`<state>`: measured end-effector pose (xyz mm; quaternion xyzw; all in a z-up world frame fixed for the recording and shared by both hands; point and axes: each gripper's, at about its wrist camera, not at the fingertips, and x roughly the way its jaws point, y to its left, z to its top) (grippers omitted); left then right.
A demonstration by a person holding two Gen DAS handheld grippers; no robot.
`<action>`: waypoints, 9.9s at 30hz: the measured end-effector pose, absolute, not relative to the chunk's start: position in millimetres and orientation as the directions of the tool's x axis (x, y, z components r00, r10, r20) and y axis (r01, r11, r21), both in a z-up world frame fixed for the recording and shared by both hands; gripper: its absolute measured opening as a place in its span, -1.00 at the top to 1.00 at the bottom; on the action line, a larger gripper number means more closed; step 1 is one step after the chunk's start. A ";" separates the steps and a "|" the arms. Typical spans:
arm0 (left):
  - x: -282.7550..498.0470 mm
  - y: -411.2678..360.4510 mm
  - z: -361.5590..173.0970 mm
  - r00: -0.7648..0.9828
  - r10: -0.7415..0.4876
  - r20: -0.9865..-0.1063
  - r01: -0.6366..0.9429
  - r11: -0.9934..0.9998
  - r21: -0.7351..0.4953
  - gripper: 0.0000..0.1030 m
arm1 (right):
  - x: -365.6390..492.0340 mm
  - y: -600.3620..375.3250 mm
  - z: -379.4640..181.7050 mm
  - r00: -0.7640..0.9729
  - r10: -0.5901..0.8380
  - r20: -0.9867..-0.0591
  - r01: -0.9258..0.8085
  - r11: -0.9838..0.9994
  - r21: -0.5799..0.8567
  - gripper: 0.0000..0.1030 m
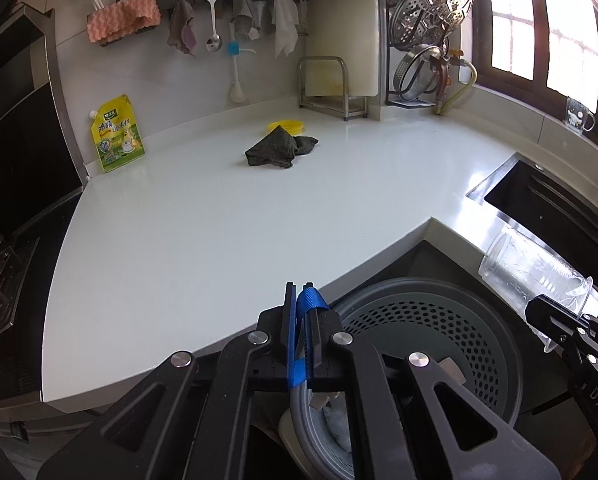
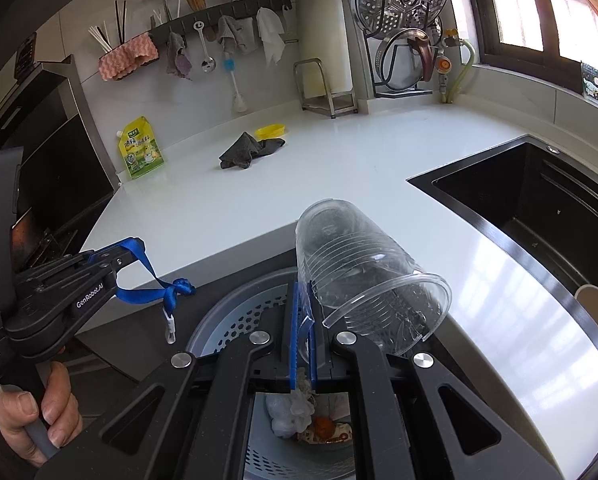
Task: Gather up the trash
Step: 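Carry the clear cup and blue-strapped mask over the grey bin with both tools, then open both tools to drop the cup and mask into the bin, then move both open tools up from the bin toward the towel and yellow lid, then grasp the grey towel with the left tool while the right tool grasps the yellow lid, then carry the grey towel and yellow lid over the grey bin with both tools, then open both tools to drop the towel and lid into the bin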
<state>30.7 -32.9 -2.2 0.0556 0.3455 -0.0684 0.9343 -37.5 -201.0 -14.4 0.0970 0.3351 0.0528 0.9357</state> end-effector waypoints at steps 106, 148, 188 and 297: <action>168.1 -7.8 25.3 0.758 -0.028 -0.652 0.014 1.000 -0.026 -0.88 | 59.4 -231.2 -2.0 0.781 0.157 -0.604 -0.045 0.980 0.196 -0.41; 383.6 35.3 -20.7 0.711 0.133 -0.690 -0.072 0.991 0.116 0.43 | 365.2 -179.0 -5.6 0.683 0.220 -0.697 -0.207 0.973 0.105 -0.44; 412.0 102.9 -18.0 0.681 0.202 -0.704 -0.238 0.970 0.048 0.43 | 536.3 -83.7 -57.0 0.534 0.187 -0.824 -0.306 0.952 0.018 -0.63; 12.3 -50.1 -71.8 0.586 -0.161 -0.794 0.250 0.968 -0.013 0.40 | -57.5 -194.5 -80.2 0.694 0.066 -0.717 0.051 0.989 0.140 -0.33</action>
